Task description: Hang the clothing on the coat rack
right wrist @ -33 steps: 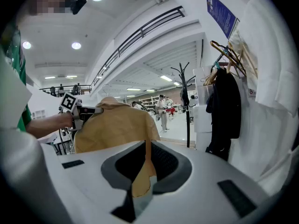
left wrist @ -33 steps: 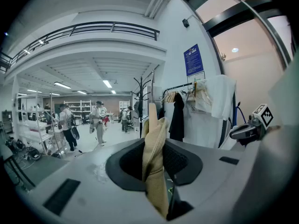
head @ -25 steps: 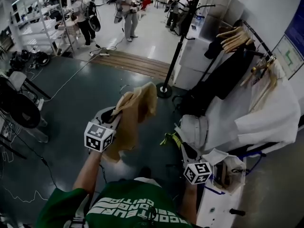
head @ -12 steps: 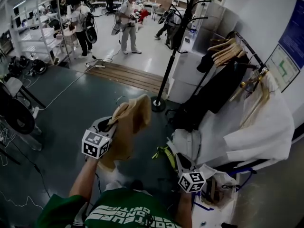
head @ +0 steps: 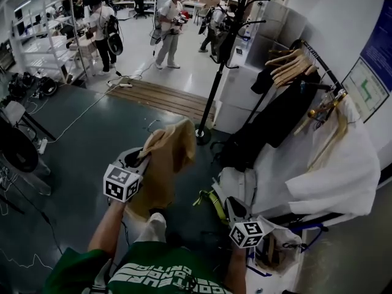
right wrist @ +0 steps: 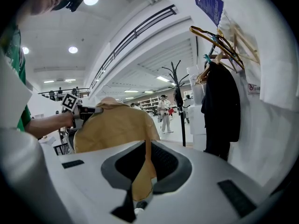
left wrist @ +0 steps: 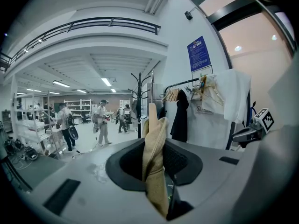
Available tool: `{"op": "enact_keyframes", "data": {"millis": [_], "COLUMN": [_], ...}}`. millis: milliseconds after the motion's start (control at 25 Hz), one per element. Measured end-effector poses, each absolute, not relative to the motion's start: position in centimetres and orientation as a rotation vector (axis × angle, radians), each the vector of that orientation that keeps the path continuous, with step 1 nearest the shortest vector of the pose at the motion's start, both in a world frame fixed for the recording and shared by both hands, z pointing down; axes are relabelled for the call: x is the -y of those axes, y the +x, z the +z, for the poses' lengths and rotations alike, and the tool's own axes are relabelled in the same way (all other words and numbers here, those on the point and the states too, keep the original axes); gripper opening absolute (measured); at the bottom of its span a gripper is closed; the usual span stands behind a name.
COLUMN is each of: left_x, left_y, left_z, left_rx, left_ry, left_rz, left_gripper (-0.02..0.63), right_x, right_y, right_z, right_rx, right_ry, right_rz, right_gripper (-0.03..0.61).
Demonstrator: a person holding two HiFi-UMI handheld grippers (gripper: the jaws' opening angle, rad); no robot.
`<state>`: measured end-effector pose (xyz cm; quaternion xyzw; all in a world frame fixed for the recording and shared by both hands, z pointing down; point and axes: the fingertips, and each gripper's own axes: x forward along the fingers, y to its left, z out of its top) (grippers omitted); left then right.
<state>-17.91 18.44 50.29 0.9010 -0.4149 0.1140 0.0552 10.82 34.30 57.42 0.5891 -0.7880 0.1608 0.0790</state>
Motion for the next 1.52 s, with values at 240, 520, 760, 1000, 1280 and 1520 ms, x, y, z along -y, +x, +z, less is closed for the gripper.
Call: {"op": "enact_keyframes", "data": {"millis": [240, 520, 760, 1000, 1280, 1520], "left_x": [-15.5, -10.1, -4.3, 1.7, 8.0, 12.4], "left_y": [-17.1, -16.3, -16.5, -16.8, -17.2, -18.1], "left_z": [50.9, 51.3, 50.9, 50.5, 50.6, 50.4], "left_rx": [1.235, 1.204, 1.200, 1.203, 1.191, 1.190], "left_ry": [2.750, 2.785, 2.789, 2.784, 2.783, 2.784], "left_rz": [0.353, 0.366, 0.341, 0.336, 0.349, 0.350], "left_gripper": [0.084, 0.084, 0.084, 0.084, 0.084, 0.084], "right_x": [-31.6, -25.8, -19.7, -14.2, -8.6, -4.7], "right_y": [11.2, 11.6, 11.1, 10.7, 10.2, 9.3], "right_z": [57.9, 57.1, 56.7, 56.3, 56.8, 56.9], "right_rx": [2.338, 2.330, 2.329, 2.320, 2.293, 2.281], "right_ry": [1.784, 1.794, 1.779, 1.777, 1.792, 1.802], "right_rz": [0.499, 0.466, 0.449, 0.441, 0.471, 0.484], "right_gripper": [0.041, 0.041, 0.041, 0.041, 0.041, 0.041]}}
